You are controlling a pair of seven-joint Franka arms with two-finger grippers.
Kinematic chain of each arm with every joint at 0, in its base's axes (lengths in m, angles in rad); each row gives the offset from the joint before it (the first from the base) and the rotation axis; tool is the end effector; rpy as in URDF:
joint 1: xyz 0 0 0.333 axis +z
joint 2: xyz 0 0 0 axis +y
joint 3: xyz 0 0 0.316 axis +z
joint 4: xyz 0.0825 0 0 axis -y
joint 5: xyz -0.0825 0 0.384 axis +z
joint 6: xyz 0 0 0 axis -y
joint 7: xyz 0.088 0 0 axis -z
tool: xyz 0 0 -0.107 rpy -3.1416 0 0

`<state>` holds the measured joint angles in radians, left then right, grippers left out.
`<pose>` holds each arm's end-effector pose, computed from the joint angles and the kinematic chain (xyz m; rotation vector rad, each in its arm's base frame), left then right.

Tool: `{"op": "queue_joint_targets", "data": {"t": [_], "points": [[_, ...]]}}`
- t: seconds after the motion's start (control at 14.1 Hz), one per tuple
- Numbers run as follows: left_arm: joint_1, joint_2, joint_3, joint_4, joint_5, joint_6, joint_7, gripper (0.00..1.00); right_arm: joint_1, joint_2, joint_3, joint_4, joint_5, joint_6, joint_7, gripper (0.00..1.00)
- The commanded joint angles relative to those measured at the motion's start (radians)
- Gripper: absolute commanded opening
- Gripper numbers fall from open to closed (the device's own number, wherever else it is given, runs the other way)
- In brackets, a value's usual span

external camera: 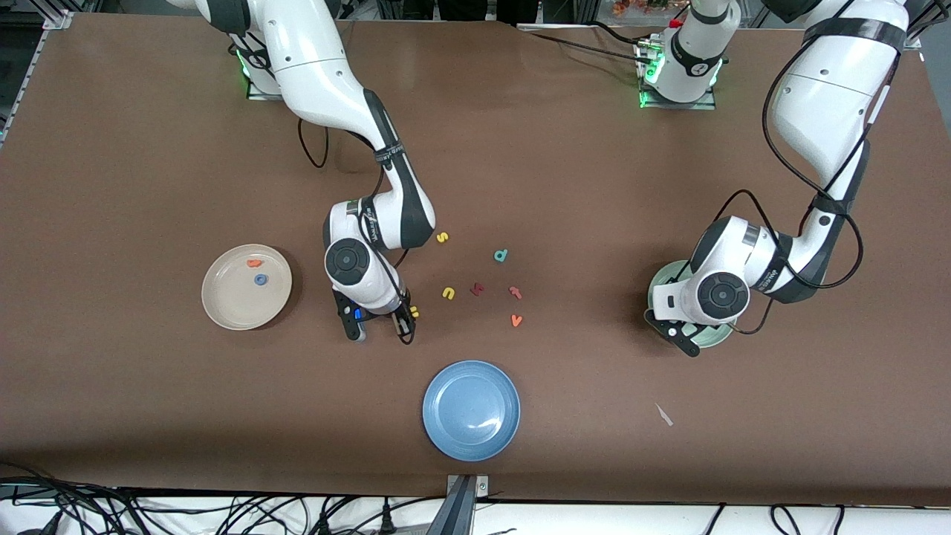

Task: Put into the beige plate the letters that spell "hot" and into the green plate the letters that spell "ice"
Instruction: 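Release the teal letter on the green plate while the right gripper grasps, then release the yellow letter on the beige plate while the left gripper withdraws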

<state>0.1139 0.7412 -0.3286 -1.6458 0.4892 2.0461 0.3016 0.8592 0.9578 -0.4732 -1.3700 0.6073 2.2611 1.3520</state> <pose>0.6468 -0.0947 0.1772 -2.7467 1.0929 0.4252 0.6425 0.3610 0.1809 -2.5418 1.6661 0.0560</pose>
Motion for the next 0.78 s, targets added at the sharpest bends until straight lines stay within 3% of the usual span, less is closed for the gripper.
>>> {"op": "queue_joint_targets", "data": {"t": [0.0, 0.21, 0.36, 0.43, 0.5, 0.57, 0.71], "points": [[0.035, -0.009, -0.009, -0.009, 0.037, 0.016, 0.069, 0.00, -0.003, 0.024, 0.005, 0.025, 0.011, -0.003, -0.007, 0.00], [0.047, -0.009, -0.009, -0.008, 0.042, 0.017, 0.103, 0.00, -0.026, 0.013, 0.001, 0.043, 0.006, -0.053, -0.049, 0.00], [0.047, -0.009, -0.009, -0.009, 0.042, 0.017, 0.103, 0.03, -0.042, -0.004, -0.019, 0.065, -0.009, -0.142, -0.190, 0.00], [0.047, -0.009, -0.009, -0.008, 0.042, 0.017, 0.102, 0.22, -0.023, -0.020, -0.030, 0.048, -0.049, -0.156, -0.297, 0.00], [0.047, -0.011, -0.009, -0.008, 0.042, 0.017, 0.103, 0.66, -0.016, -0.054, -0.041, 0.008, -0.067, -0.176, -0.374, 0.00], [0.049, -0.014, -0.009, -0.009, 0.042, 0.017, 0.103, 1.00, -0.016, -0.089, -0.059, -0.038, -0.083, -0.184, -0.463, 0.00], [0.049, -0.019, -0.016, -0.009, 0.037, 0.010, 0.102, 1.00, -0.008, -0.175, -0.079, -0.160, -0.110, -0.183, -0.675, 0.00]]}}
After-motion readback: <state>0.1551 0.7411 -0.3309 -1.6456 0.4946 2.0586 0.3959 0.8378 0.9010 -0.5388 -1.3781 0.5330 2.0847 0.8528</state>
